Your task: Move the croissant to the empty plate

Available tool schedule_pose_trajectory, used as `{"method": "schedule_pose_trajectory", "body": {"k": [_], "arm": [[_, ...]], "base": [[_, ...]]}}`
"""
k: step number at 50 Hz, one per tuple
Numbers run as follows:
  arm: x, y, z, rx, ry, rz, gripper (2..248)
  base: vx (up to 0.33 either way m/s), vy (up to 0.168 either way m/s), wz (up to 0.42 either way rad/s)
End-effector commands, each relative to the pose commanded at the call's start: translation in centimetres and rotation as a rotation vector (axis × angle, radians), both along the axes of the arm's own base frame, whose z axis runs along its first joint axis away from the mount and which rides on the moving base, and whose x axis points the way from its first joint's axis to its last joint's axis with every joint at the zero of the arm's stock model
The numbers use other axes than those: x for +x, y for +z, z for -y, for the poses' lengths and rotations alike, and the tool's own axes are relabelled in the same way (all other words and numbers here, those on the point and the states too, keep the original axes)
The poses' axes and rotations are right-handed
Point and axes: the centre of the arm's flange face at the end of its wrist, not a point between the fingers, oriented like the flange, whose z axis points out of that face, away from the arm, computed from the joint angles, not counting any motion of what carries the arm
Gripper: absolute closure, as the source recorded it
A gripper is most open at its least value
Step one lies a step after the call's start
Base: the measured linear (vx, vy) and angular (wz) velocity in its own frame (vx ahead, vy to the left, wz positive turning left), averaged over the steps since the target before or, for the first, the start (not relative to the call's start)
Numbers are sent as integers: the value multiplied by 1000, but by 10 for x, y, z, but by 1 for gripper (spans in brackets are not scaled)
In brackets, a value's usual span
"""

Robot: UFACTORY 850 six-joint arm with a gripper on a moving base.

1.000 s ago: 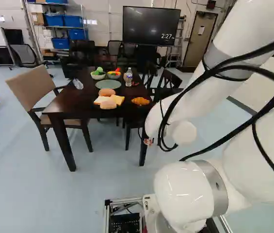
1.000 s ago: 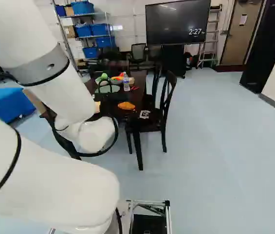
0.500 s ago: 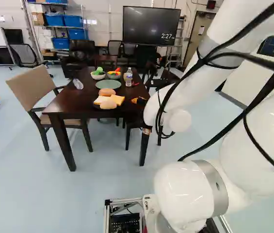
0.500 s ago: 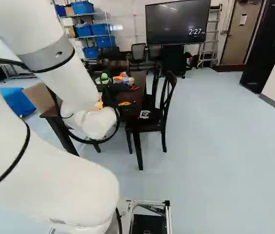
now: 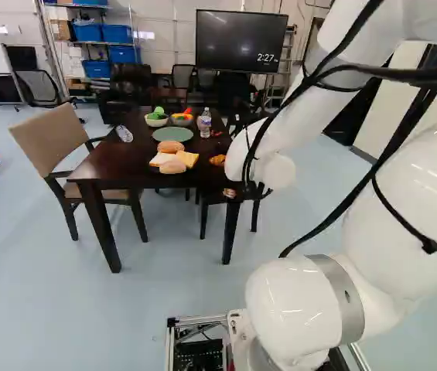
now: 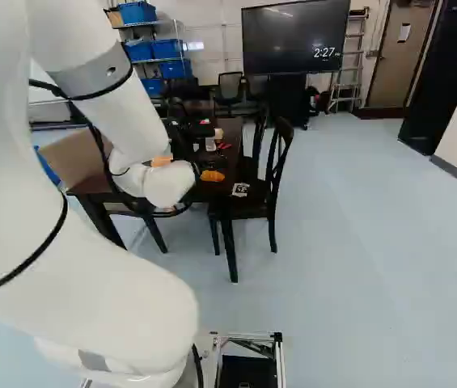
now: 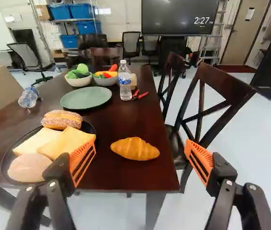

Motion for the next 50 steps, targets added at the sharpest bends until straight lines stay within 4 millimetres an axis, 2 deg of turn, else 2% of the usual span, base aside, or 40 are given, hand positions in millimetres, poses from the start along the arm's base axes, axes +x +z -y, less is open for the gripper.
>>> {"method": "schedule_pose_trajectory", "body": {"k": [50], "arm": [[84, 27, -27, -47, 90, -208, 3]], "base": [[0, 0, 0]]}}
